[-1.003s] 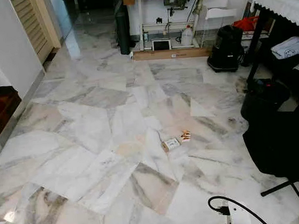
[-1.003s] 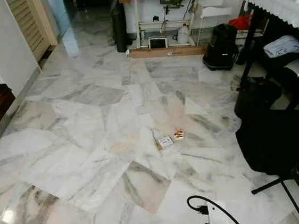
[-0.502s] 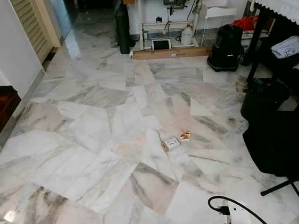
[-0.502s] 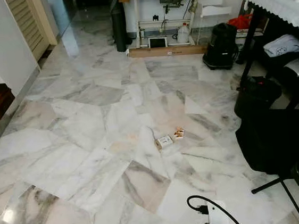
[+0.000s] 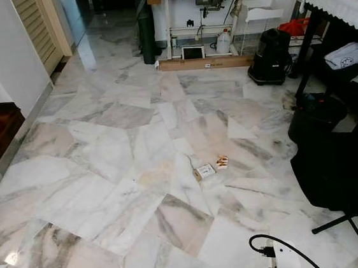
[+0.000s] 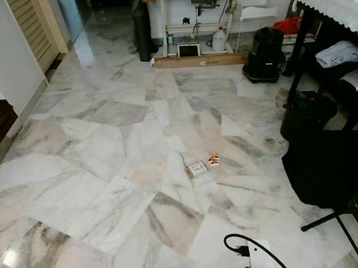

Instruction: Sweep floor

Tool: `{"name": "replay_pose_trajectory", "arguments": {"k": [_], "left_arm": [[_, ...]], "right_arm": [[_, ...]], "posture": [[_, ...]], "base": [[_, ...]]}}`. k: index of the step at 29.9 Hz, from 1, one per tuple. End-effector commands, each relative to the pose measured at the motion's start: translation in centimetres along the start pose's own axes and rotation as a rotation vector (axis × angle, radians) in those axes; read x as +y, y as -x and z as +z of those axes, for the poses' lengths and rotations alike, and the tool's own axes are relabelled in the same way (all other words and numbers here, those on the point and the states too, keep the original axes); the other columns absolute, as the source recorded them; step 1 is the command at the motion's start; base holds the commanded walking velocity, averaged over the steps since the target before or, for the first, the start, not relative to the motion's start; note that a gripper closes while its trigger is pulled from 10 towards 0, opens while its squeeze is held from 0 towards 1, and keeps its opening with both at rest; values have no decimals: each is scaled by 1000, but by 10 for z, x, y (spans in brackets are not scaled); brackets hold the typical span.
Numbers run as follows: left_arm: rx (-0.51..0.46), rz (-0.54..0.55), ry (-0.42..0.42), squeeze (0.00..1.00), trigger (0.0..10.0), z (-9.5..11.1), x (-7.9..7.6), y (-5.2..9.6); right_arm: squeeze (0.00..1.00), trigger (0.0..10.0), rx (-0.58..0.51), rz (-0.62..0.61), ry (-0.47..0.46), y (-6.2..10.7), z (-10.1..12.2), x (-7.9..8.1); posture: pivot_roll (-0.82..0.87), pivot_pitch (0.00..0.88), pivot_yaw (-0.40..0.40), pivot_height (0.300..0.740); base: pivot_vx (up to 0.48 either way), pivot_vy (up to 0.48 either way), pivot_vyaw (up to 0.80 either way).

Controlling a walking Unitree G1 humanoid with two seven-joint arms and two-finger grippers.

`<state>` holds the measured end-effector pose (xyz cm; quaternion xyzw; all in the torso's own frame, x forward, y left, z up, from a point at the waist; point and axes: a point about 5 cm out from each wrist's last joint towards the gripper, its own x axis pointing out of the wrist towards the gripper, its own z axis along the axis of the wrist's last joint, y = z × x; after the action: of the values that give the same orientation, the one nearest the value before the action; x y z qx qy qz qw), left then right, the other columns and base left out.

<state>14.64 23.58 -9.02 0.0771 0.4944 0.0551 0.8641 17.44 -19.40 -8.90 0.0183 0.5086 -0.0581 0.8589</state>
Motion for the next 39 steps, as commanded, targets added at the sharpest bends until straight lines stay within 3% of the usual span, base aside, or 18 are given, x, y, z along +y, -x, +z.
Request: {"name": "replay_pose_trajectory", "arguments": {"k": [1,39], "left_arm": [[-97,-44,237,0,10000,-6,-14,4],[-110,-52,244,0,10000,-4,-16,4]], "right_arm": [[0,10000,-158,127,122,0,28,28],[0,10000,-162,137,145,0,27,28]], "posture": [[9,0,-145,740],[13,0,-147,740]], "base": [[0,0,0],[0,0,0]]}}
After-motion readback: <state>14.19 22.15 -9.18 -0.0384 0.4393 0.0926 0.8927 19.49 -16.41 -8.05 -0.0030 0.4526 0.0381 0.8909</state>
